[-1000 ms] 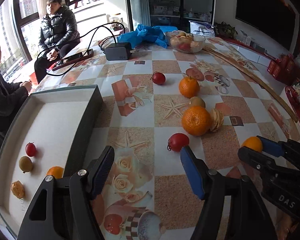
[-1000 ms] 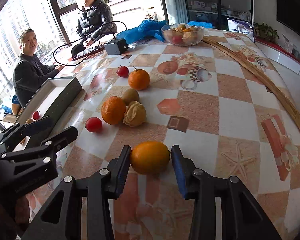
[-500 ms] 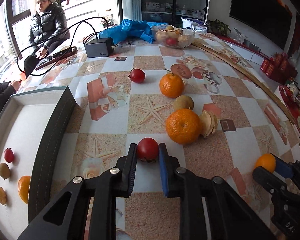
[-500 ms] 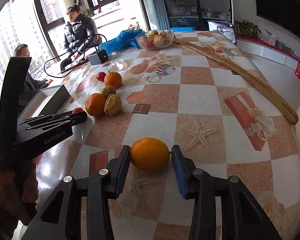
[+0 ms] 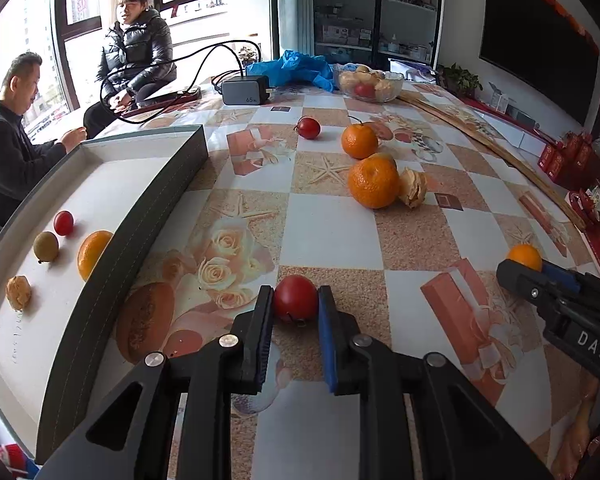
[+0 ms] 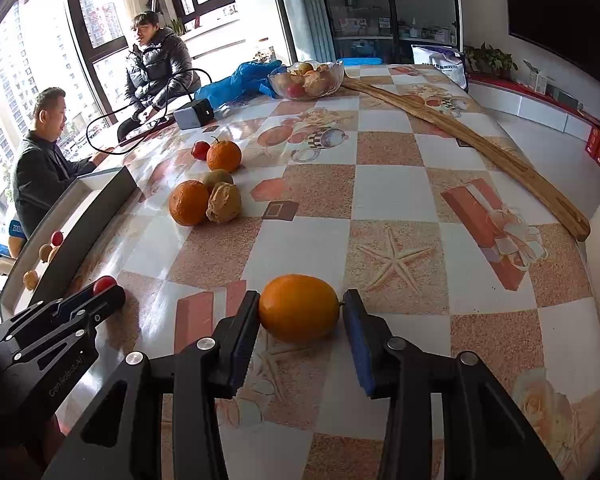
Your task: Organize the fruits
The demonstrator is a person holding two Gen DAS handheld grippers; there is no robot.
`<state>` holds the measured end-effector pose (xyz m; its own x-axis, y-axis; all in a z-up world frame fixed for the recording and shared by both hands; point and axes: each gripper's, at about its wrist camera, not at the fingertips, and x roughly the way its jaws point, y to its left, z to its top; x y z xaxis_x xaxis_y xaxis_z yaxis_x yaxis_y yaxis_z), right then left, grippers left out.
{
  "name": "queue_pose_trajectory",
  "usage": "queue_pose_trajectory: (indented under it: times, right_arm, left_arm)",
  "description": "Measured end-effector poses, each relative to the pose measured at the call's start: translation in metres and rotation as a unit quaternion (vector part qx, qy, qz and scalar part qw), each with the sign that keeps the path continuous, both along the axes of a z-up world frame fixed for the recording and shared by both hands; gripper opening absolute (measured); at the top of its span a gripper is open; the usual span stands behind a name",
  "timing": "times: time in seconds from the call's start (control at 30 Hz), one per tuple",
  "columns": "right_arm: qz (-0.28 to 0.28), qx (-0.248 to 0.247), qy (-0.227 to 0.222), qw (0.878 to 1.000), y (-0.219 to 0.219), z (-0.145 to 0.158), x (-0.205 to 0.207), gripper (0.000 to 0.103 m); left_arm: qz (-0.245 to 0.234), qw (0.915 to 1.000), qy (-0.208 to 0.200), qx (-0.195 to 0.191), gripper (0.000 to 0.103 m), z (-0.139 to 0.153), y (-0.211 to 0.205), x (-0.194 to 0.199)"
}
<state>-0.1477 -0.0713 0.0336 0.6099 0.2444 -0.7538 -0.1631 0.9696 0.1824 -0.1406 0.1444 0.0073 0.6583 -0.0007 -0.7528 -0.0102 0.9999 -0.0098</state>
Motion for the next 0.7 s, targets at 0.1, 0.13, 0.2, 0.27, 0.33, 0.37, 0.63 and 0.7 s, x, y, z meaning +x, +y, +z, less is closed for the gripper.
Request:
queue_pose_trajectory:
  times: [0.1, 0.13, 0.2, 0.27, 0.33, 0.37, 0.63, 0.7]
  right_arm:
    - [0.000, -0.002, 0.000, 1.000, 0.0003, 0.0000, -0.0001, 0.043]
    - [0.000, -0.002, 0.000, 1.000, 0.0002, 0.0001, -0.0001, 0.043]
    - [-0.001, 0.001, 0.000, 1.000, -0.0001, -0.0001, -0.0003, 0.043]
    - [-0.001, 0.002, 0.000, 1.000, -0.0003, -0.0001, 0.0002, 0.043]
    - [-0.001, 0.001, 0.000, 1.000, -0.0005, -0.0002, 0.0003, 0.043]
    - [-0.001, 0.002, 0.000, 1.000, -0.0006, -0.0002, 0.0003, 0.043]
    - [-0.001, 0.002, 0.000, 1.000, -0.0005, -0.0001, 0.0004, 0.043]
    - [-0.001, 0.002, 0.000, 1.000, -0.0004, -0.0001, 0.0002, 0.043]
  left_arm:
    - [-0.002, 1.0000, -0.001, 0.002, 0.023, 0.0000, -0.0005, -0.0009]
    - [-0.003, 1.0000, -0.002, 0.003, 0.023, -0.0001, -0.0009, -0.0013]
    - [-0.005, 1.0000, -0.002, 0.002, 0.023, -0.0003, -0.0015, -0.0023]
    - [-0.005, 1.0000, -0.002, 0.002, 0.023, -0.0004, -0.0018, -0.0024]
    - [-0.004, 1.0000, -0.002, 0.002, 0.023, -0.0004, -0.0019, -0.0024]
    - [-0.004, 1.0000, -0.002, 0.003, 0.023, -0.0004, -0.0021, -0.0025]
    - [-0.005, 1.0000, -0.002, 0.003, 0.023, -0.0005, -0.0018, -0.0024]
    - [-0.004, 1.0000, -0.002, 0.002, 0.023, -0.0005, -0.0018, -0.0024]
